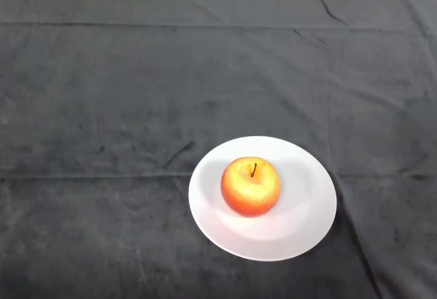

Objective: Move the apple to the plate

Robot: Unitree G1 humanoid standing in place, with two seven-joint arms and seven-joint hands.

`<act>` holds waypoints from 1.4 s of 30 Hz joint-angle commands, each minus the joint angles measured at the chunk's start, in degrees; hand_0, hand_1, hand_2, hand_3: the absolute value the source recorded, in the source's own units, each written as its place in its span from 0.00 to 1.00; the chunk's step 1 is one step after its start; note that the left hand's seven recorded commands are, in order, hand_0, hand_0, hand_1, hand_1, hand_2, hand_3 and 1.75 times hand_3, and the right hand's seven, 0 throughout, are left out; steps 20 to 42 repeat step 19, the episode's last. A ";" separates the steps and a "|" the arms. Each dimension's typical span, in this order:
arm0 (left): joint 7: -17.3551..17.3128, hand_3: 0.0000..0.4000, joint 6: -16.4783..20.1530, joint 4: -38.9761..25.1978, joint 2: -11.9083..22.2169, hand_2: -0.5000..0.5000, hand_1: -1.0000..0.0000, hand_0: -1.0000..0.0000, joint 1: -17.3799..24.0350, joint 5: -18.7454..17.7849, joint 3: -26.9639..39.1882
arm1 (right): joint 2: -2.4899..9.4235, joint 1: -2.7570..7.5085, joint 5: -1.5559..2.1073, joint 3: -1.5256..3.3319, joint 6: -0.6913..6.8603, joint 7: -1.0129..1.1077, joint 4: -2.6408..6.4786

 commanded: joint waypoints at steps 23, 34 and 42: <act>-0.46 0.00 -1.17 2.94 2.46 0.50 1.00 1.00 -3.01 1.13 0.92 | -1.88 -2.81 1.14 -0.61 -0.36 0.54 0.48; -0.46 0.00 -1.17 2.94 2.46 0.50 1.00 1.00 -3.01 1.13 0.92 | -1.88 -2.81 1.14 -0.61 -0.36 0.54 0.48; -0.46 0.00 -1.17 2.94 2.46 0.50 1.00 1.00 -3.01 1.13 0.92 | -1.88 -2.81 1.14 -0.61 -0.36 0.54 0.48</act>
